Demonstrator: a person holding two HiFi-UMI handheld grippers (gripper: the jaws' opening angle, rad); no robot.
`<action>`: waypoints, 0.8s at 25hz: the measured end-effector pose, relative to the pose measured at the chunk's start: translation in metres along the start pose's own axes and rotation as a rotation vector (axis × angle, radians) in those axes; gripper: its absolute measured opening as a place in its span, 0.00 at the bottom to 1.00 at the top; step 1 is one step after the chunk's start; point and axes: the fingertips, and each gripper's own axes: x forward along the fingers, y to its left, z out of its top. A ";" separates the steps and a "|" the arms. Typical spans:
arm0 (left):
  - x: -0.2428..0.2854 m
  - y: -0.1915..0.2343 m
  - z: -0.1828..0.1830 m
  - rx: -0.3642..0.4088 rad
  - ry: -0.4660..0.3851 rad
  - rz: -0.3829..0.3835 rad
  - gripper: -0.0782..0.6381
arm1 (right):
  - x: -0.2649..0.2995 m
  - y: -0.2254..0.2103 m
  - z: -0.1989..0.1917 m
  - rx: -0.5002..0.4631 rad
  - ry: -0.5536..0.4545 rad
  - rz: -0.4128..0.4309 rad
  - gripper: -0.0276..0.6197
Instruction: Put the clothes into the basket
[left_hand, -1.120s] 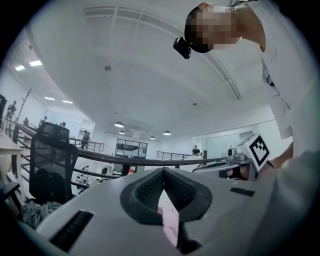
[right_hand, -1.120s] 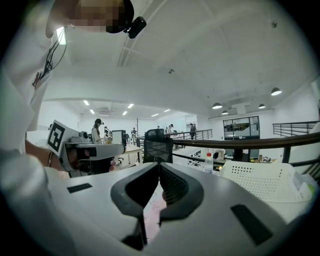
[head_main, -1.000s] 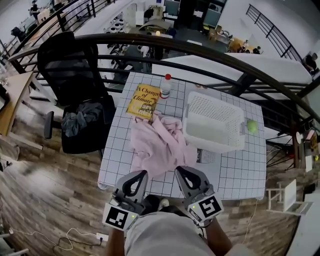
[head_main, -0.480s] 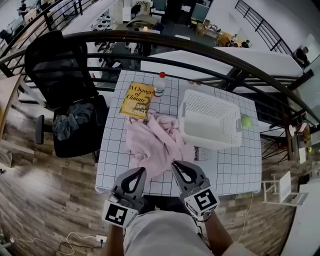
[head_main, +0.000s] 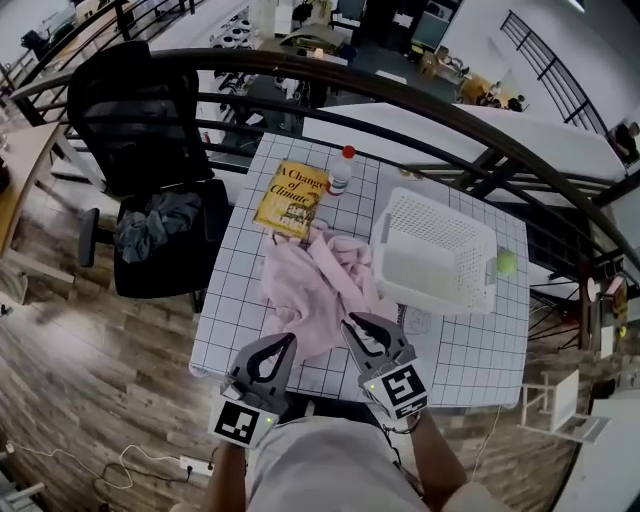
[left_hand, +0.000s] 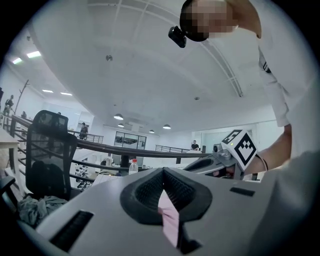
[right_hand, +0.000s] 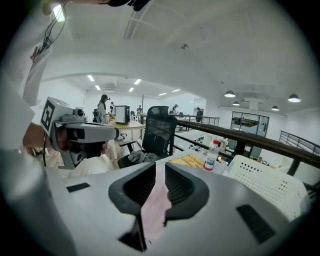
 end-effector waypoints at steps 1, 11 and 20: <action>0.002 0.001 -0.002 0.004 0.004 0.006 0.11 | 0.004 -0.001 -0.003 -0.014 0.017 0.014 0.13; 0.020 0.001 -0.017 0.036 0.054 0.027 0.11 | 0.048 -0.012 -0.046 -0.151 0.166 0.134 0.37; 0.028 0.009 -0.023 0.033 0.075 0.054 0.11 | 0.083 -0.005 -0.086 -0.217 0.319 0.229 0.58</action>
